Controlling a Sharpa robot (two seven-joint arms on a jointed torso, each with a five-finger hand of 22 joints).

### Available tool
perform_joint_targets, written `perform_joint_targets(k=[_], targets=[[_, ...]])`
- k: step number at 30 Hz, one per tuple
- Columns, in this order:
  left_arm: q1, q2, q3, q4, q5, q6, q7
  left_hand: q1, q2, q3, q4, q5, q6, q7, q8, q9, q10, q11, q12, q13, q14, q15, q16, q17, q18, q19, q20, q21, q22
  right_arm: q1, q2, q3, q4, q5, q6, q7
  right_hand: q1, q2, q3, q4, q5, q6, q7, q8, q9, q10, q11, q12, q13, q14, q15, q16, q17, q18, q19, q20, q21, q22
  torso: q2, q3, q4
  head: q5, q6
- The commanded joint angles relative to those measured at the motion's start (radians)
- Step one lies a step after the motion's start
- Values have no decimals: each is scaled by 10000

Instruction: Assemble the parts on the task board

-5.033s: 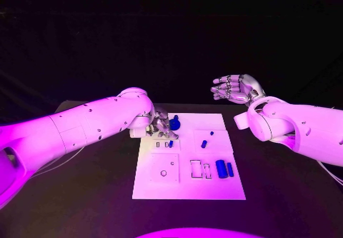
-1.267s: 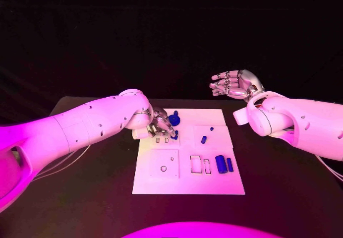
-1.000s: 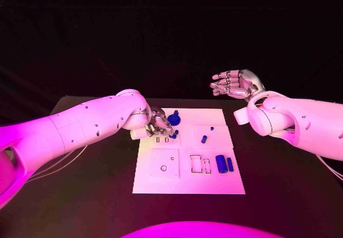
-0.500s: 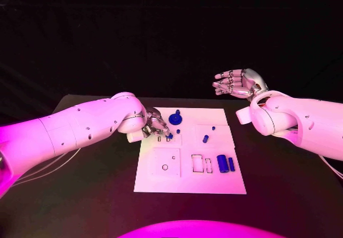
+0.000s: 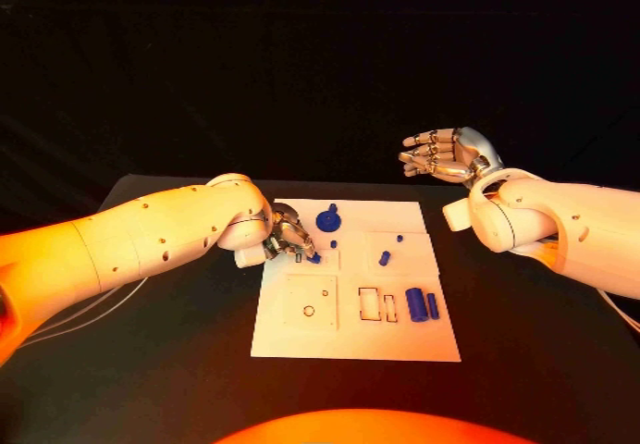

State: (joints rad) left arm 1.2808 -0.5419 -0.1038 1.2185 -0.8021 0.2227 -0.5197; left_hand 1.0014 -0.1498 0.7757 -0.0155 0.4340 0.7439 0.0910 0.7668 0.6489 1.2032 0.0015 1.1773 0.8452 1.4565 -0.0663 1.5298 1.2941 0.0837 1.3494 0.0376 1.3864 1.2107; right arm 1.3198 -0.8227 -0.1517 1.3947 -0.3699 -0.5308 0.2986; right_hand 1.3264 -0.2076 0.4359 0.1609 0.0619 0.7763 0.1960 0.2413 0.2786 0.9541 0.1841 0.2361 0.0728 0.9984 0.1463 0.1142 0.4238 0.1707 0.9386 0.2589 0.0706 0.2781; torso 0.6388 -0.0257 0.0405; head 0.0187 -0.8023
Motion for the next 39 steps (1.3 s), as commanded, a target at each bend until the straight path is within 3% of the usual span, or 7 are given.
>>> perform_joint_targets(k=[1,18,39], targets=[[-3,28,-9,19,-63,8,-18,-33,319,1140,-263,1056,1097,-424,592,1354,946,-262,203,235,1006,-108,190,2283,-87,260,-17,193,210,0,9,4,-4,-6,29,22,-78,266,-207,-104,100,102,428,-131,-55,26,10,-88,-86,-18,8,-161,-79,134,-131,-3,-58,-82,3,6,-2,7,-1],[-25,100,-50,-37,-343,-485,-19,-166,386,864,-168,944,1212,-487,576,1396,1091,-304,269,377,1024,-137,219,2346,-99,282,-42,207,258,0,7,3,-12,-6,27,32,-78,266,-207,-104,100,102,428,-131,-55,26,10,-88,-86,-18,8,-161,-79,134,-131,-3,-58,-82,13,3,-6,-12,-5],[-68,135,-64,-47,-627,-329,-43,-228,344,312,-71,824,1274,-541,509,1440,1172,-338,272,464,1033,-160,233,2378,-104,284,-67,194,270,-3,10,1,-32,-6,33,38,-78,276,-218,-111,100,125,418,-142,-58,39,3,-104,-89,-12,6,-176,-110,135,-129,-3,-57,-127,13,1,-5,-16,-32]])
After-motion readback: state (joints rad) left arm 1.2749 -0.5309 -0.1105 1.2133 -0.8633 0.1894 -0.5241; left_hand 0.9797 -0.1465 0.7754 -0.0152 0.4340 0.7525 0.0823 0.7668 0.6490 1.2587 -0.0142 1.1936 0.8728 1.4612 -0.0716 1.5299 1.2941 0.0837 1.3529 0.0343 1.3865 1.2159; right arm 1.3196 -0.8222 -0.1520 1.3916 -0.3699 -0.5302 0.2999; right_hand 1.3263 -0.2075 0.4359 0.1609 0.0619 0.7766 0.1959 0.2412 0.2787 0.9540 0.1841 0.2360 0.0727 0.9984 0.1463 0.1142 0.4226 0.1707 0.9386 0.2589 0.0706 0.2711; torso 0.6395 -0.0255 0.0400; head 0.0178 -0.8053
